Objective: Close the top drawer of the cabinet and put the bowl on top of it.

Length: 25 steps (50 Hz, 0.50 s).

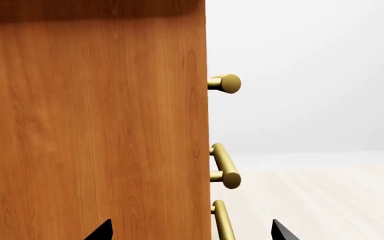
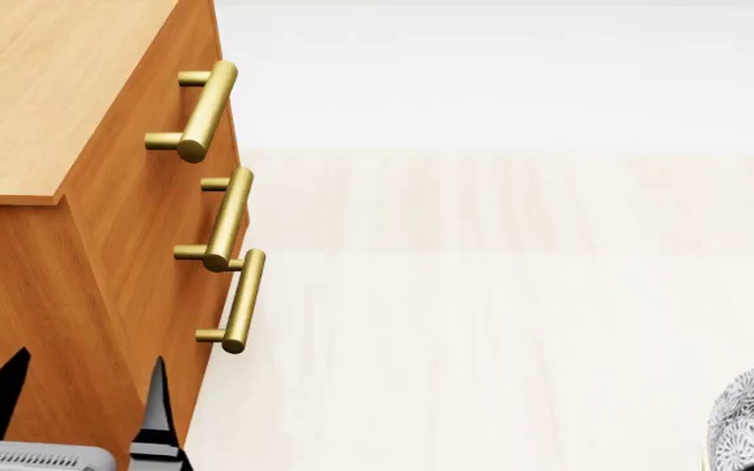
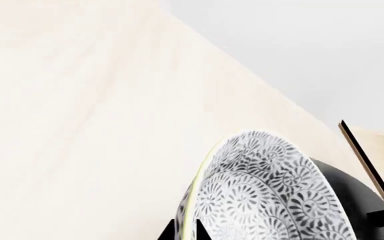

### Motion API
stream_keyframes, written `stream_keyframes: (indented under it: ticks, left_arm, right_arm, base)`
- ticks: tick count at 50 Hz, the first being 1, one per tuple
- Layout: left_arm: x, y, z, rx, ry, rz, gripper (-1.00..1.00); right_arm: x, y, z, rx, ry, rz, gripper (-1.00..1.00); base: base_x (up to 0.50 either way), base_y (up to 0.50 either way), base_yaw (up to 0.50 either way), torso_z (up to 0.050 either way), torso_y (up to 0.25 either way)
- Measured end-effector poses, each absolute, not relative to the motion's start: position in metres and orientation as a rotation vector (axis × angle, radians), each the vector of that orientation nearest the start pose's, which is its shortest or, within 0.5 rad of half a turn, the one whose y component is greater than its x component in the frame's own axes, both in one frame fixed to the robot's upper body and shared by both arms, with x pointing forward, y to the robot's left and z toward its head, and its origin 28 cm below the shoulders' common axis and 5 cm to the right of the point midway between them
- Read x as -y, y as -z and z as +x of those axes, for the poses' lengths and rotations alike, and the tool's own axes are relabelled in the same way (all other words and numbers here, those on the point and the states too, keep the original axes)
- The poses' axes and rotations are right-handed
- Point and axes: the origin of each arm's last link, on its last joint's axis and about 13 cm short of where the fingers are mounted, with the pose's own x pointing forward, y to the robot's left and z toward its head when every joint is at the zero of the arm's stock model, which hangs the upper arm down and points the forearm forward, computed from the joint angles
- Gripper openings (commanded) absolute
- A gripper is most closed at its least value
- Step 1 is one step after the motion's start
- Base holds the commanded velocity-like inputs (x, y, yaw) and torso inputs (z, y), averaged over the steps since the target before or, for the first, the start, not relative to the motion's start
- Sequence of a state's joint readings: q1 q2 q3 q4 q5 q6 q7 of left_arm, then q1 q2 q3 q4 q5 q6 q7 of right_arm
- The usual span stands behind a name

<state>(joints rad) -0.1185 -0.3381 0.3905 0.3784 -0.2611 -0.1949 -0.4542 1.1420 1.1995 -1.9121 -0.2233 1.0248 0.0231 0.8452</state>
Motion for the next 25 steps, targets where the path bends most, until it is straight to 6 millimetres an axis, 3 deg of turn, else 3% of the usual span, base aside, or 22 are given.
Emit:
stream_keyframes:
  ticks: [11,19,25]
  left_arm:
    - [-0.189,-0.087,0.215,0.170,0.011,0.033,1.00]
    - [-0.190,-0.089,0.214,0.172,0.012,0.021,1.00]
    - [-0.191,-0.091,0.213,0.173,0.014,0.012,1.00]
  right_arm:
    - [0.205,-0.166,0.205,-0.135,0.028,-0.503,-1.00]
    - [0.180,-0.232,0.214,0.063,-0.013,-0.438,-1.00]
    - [0.163,-0.271,0.218,0.175,-0.050,-0.412,-1.00]
  base:
    - [0.00,0.00,0.00,0.000,0.008]
    - [0.00,0.00,0.00,0.017,0.211]
    - [0.00,0.00,0.00,0.018,0.215]
